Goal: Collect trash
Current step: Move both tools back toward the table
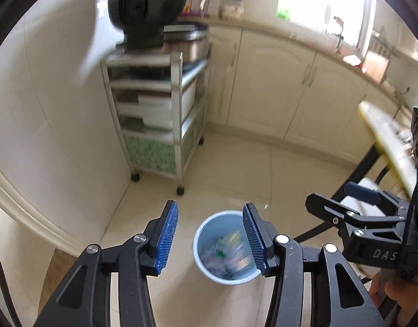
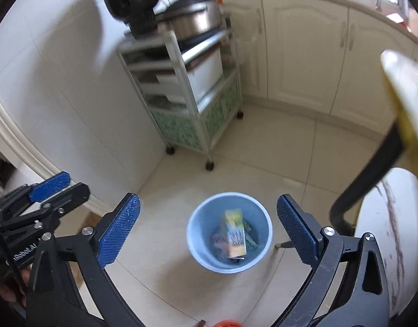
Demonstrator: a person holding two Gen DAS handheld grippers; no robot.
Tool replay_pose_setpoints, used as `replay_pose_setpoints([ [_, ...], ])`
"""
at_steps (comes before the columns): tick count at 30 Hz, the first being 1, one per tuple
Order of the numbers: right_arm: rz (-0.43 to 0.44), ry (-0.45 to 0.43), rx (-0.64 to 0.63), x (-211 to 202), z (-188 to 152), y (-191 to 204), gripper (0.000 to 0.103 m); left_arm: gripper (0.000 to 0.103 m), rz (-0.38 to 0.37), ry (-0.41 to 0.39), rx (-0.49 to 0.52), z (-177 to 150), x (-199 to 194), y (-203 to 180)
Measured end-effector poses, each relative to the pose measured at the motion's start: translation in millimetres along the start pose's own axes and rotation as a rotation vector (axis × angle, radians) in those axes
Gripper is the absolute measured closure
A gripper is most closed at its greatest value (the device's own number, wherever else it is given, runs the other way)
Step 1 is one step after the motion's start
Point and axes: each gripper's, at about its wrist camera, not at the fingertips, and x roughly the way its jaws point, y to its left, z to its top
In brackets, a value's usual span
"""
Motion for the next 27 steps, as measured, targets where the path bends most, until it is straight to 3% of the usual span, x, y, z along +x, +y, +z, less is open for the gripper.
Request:
replay_pose_setpoints([
  [2, -0.005, -0.056, -0.002, -34.2, 2.2, 4.8, 0.002, 0.055, -0.022, -0.069, -0.009, 1.0, -36.3, -4.3],
  [7, -0.02, -0.238, -0.024, -138.3, 2.2, 17.9, 0.0, 0.035, -0.113, -0.224, 0.029, 4.3, -115.3, -35.9],
  [13, -0.083, -0.386, 0.018, -242.7, -8.1, -9.7, 0.0, 0.016, -0.191, -0.355, 0.129, 4.9, -178.1, -99.8],
  [20, -0.235, -0.446, 0.098, -319.5, -30.1, -86.4, 0.0, 0.004, -0.24, -0.382, 0.298, -12.6, -198.8, -184.4],
  [24, -0.344, -0.424, 0.158, -344.9, -41.7, -137.5, 0.0, 0.001, -0.264, -0.347, 0.441, -9.3, -165.4, -247.6],
  [27, -0.409, -0.396, 0.2, -355.8, -51.9, -173.3, 0.0, 0.001, -0.219, -0.35, 0.586, -13.4, -142.5, -300.2],
])
